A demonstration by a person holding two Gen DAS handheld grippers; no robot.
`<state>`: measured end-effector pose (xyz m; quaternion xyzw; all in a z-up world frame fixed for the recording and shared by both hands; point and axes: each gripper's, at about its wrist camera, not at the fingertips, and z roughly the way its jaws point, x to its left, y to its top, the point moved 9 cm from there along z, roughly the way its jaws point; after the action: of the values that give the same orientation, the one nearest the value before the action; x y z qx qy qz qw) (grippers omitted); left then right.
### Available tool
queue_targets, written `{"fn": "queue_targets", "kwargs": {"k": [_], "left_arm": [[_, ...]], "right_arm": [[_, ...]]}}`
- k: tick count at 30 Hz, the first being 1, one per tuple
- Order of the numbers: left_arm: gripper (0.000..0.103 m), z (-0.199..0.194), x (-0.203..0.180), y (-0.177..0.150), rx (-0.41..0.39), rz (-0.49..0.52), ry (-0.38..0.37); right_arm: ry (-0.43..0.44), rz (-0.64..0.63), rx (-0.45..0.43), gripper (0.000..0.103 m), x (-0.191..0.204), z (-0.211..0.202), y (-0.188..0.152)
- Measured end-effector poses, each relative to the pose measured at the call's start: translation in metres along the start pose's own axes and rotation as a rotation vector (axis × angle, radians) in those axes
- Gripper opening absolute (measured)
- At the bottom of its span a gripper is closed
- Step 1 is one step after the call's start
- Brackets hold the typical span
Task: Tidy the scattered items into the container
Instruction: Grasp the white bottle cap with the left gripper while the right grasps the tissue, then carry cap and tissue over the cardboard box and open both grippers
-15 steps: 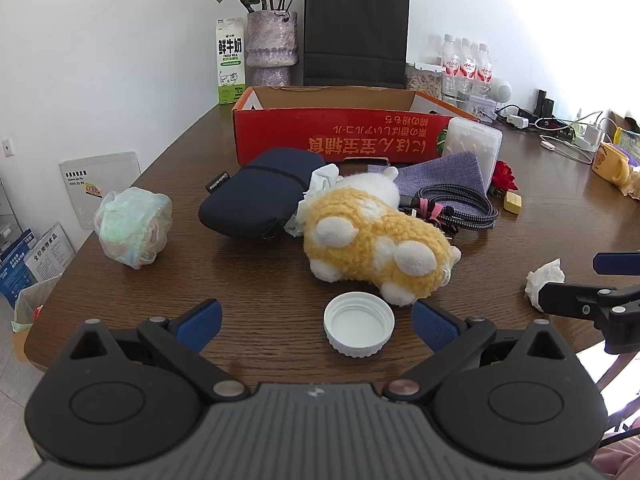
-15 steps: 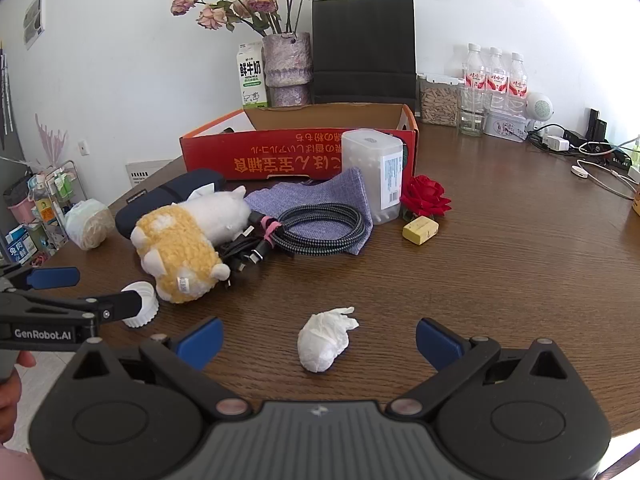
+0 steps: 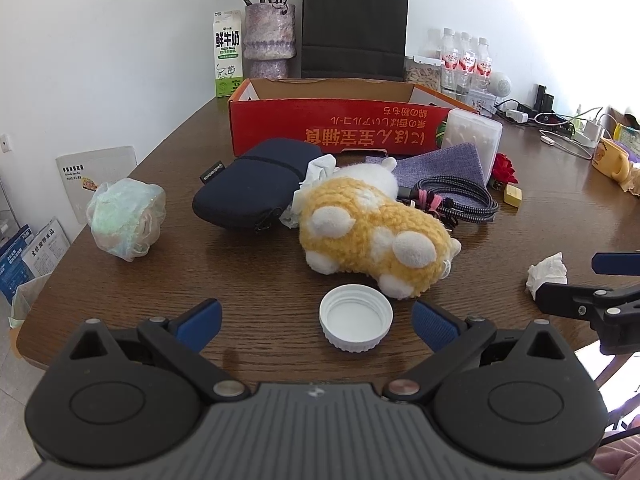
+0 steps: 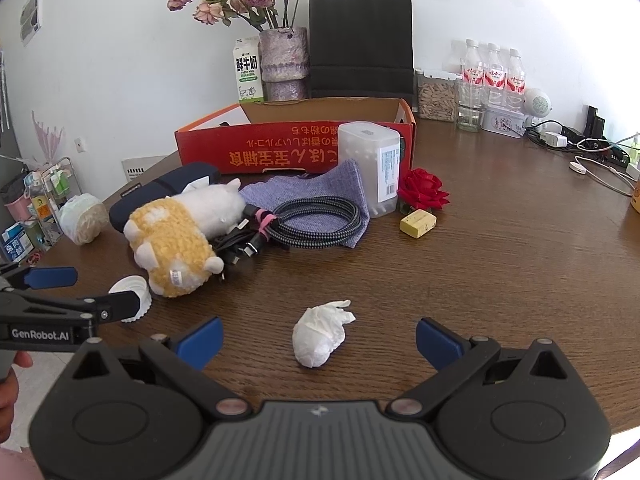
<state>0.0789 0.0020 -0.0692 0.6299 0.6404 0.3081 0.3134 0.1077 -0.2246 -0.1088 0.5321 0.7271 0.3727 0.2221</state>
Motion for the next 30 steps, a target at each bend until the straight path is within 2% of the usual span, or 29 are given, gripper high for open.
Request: {"fn": "queue_targets", "kwargs": {"k": [4, 6, 9, 11, 12, 13, 15, 16, 22, 30], "left_arm": [[0.103, 0.001, -0.004, 0.000, -0.007, 0.008, -0.010], [0.099, 0.002, -0.005, 0.000, -0.005, 0.010, -0.017], [0.087, 0.005, -0.006, -0.002, 0.004, 0.011, -0.023], [0.064, 0.008, -0.007, -0.004, 0.015, 0.008, -0.032], [0.060, 0.007, -0.007, -0.004, 0.008, 0.012, -0.024], [0.042, 0.007, -0.007, -0.004, 0.003, 0.014, -0.018], [0.041, 0.006, -0.007, -0.003, -0.005, 0.003, -0.034], [0.041, 0.006, -0.006, -0.003, -0.006, 0.002, -0.036], [0.041, 0.002, -0.004, -0.001, -0.030, -0.005, -0.030], [0.041, -0.010, 0.003, 0.014, -0.106, -0.005, -0.018]], "right_arm": [[0.005, 0.004, 0.008, 0.095, 0.000, 0.004, -0.002], [0.008, 0.006, 0.015, 0.092, -0.001, 0.006, -0.004], [0.009, 0.008, 0.023, 0.088, -0.001, 0.010, -0.006], [0.012, 0.010, 0.025, 0.082, -0.001, 0.012, -0.007], [0.015, 0.013, 0.026, 0.079, -0.001, 0.013, -0.008], [0.015, 0.016, 0.027, 0.070, 0.000, 0.014, -0.007], [0.006, -0.001, 0.008, 0.038, 0.001, 0.013, -0.007], [0.020, 0.003, 0.004, 0.016, 0.002, 0.013, -0.006], [0.042, 0.020, -0.025, 0.017, 0.001, 0.009, -0.003], [0.036, 0.030, -0.084, 0.017, -0.004, 0.004, 0.011]]}}
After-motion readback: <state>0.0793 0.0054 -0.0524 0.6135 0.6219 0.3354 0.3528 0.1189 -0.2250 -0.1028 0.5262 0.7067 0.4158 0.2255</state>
